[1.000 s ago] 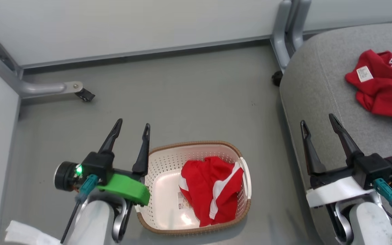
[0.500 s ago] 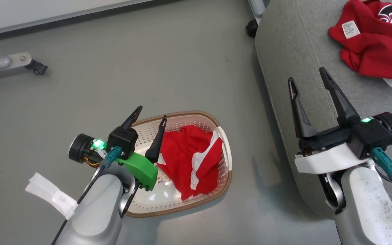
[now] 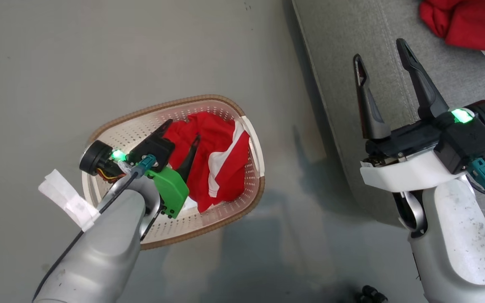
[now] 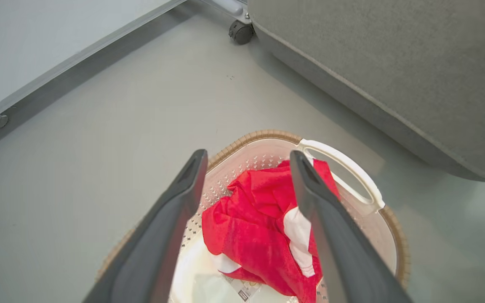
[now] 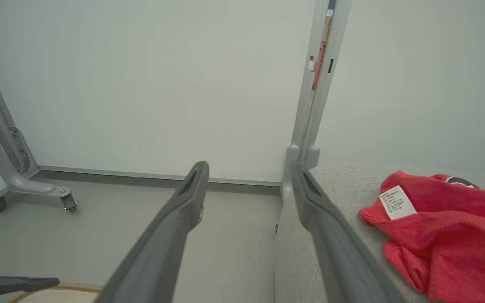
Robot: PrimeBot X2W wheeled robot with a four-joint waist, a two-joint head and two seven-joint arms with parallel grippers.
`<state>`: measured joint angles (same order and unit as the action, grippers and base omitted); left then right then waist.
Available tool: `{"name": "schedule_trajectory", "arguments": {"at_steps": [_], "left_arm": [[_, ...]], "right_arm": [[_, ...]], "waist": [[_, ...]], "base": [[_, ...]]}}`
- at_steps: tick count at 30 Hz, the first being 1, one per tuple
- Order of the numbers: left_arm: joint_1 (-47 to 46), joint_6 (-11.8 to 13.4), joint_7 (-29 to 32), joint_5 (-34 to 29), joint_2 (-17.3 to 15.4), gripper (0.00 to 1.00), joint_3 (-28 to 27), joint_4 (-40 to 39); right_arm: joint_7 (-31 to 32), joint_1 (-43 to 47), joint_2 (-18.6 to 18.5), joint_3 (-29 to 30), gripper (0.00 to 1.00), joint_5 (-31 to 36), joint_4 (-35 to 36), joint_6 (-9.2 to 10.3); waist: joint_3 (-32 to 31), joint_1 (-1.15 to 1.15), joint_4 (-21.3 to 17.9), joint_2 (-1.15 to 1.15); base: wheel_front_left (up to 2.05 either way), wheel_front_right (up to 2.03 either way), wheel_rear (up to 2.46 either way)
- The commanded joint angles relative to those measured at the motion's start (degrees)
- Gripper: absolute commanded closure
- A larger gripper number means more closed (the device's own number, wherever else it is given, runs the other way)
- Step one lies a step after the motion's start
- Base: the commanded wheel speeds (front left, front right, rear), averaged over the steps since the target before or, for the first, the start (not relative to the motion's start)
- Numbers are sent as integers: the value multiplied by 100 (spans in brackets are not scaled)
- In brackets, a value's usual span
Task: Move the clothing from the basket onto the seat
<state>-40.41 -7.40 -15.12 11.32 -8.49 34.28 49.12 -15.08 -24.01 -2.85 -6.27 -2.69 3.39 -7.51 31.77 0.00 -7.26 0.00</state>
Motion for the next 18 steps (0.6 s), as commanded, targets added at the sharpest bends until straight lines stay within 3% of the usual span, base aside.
{"name": "schedule_trajectory", "arguments": {"at_steps": [1,18], "left_arm": [[-202,-9,-4,61,-94,0,77,141],[-1508,-4,120,347,-316,0,1186,1717]], "right_arm": [[-14,-116,-8,-26,0,-45,48,4],[-14,-641,-8,-189,0,-142,325,4]], "waist": [[568,0,-325,0],[1833,0,-555,0]], "base": [[0,0,0],[0,0,0]]}}
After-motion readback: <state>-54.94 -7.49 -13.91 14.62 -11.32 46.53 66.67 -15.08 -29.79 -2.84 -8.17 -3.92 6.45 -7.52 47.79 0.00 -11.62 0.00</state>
